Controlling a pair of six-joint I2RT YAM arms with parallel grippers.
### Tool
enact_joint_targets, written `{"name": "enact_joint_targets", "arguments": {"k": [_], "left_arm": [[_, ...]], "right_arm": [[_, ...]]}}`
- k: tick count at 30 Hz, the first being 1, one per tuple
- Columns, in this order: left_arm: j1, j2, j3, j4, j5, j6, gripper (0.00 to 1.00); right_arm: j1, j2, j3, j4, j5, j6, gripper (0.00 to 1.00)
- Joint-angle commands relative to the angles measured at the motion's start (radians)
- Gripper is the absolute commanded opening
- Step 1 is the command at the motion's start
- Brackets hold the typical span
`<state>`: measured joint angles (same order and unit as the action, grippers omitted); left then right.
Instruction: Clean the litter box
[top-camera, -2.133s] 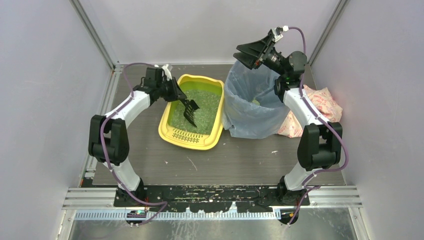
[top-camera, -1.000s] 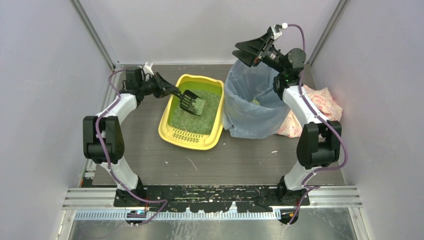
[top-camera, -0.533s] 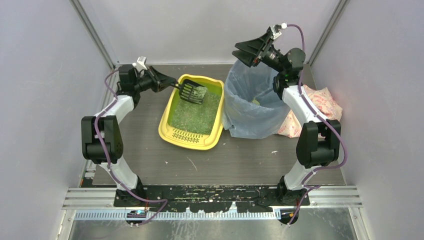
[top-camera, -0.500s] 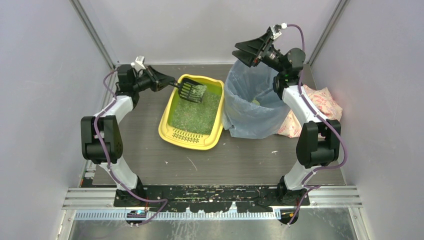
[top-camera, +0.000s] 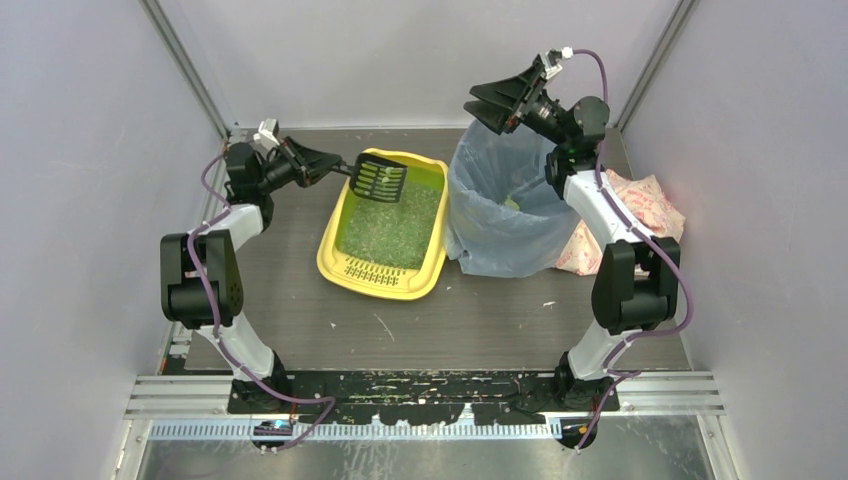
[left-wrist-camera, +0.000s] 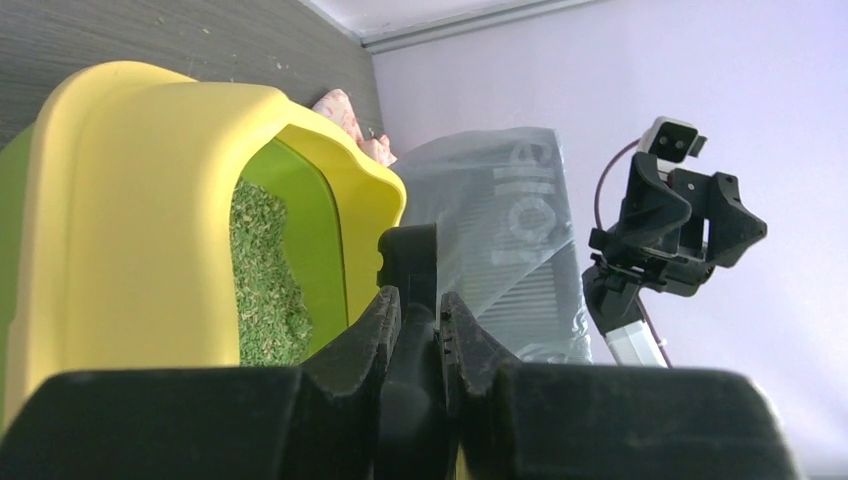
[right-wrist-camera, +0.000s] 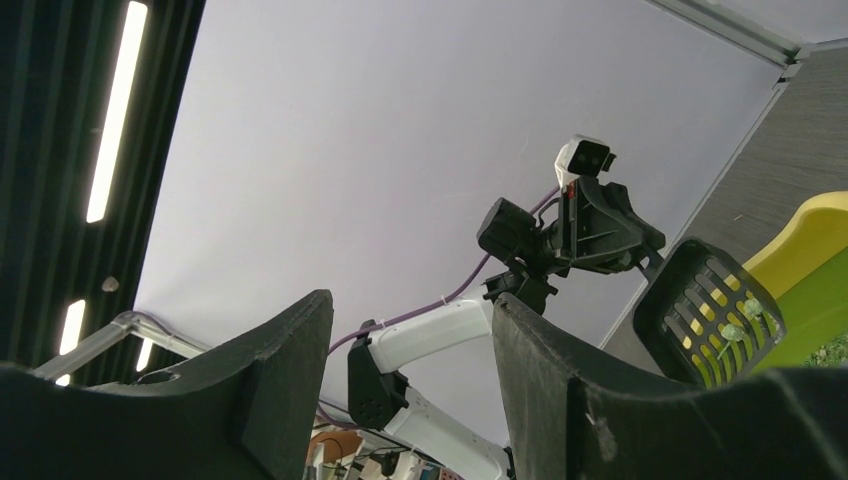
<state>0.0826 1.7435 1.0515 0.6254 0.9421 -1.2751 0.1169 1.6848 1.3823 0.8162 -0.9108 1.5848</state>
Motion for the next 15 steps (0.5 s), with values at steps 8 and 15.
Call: {"name": "enact_joint_targets", "arguments": {"k": [8, 15], "left_arm": [[-0.001, -0.034, 0.034, 0.195, 0.033, -0.100, 0.00], [-0.001, 0.056, 0.018, 0.495, 0.016, -0.308, 0.00]], "right_arm": [[0.007, 0.014, 0.072, 0.087, 0.007, 0.042, 0.65], [0.007, 0.016, 0.107, 0.092, 0.000, 0.057, 0.65]]}}
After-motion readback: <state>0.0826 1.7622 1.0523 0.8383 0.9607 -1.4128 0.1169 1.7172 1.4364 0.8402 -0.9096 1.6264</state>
